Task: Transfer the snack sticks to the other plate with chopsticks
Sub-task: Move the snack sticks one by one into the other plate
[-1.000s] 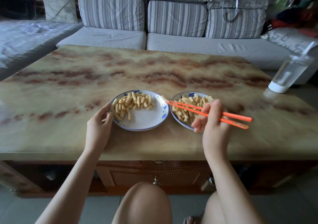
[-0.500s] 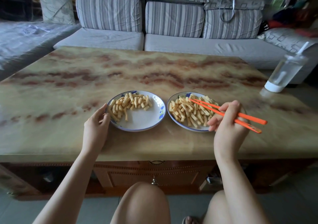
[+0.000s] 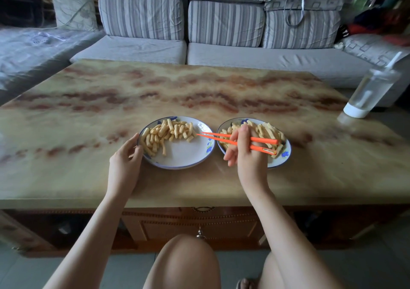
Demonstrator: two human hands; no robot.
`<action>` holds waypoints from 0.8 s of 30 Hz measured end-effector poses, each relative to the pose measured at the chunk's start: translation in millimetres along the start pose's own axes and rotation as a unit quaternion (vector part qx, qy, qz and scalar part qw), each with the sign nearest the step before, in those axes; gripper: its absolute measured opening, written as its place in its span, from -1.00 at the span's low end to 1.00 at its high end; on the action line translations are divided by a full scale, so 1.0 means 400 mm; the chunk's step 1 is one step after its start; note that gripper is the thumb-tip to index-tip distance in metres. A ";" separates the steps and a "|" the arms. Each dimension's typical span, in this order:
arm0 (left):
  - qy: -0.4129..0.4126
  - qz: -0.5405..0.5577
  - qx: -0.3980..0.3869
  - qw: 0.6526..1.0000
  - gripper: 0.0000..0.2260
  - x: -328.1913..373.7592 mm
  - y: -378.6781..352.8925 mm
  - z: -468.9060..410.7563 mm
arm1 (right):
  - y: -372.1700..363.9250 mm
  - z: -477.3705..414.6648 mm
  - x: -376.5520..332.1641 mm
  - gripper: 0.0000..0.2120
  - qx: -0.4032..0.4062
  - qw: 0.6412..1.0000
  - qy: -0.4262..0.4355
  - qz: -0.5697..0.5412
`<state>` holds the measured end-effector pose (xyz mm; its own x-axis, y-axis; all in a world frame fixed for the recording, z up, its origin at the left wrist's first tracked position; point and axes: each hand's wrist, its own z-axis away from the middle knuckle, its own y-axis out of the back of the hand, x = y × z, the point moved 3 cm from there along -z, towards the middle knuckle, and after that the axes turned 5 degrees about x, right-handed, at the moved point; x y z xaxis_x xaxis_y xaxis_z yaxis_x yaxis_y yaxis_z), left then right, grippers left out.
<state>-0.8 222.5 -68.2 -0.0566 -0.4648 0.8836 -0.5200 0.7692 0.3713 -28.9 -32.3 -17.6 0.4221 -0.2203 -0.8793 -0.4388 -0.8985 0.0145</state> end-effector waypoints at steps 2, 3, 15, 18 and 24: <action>-0.001 0.000 0.000 1.000 -0.65 0.001 0.000 0.001 | -0.007 0.000 0.006 -0.65 -0.007 1.000 -0.007 0.004; -0.001 -0.002 0.001 1.000 -0.65 0.000 0.000 0.000 | -0.011 0.000 0.007 -0.65 -0.010 1.000 -0.008 0.006; -0.006 -0.006 0.004 1.000 -0.65 0.000 0.000 0.000 | -0.028 -0.002 0.019 -0.63 0.003 0.999 -0.043 -0.007; -0.004 -0.003 0.004 1.000 -0.65 0.002 0.001 0.000 | -0.012 0.002 0.008 -0.63 0.023 0.998 -0.047 -0.021; 0.000 0.001 0.002 1.000 -0.65 0.005 0.002 0.002 | 0.030 0.007 -0.016 -0.62 0.048 0.996 -0.029 -0.066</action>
<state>-1.9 221.8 -66.6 -0.0578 -0.4628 0.8846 -0.5232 0.7686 0.3680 -39.3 -40.5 -13.1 0.4350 -0.0781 -0.8970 -0.4586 -0.8766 -0.1461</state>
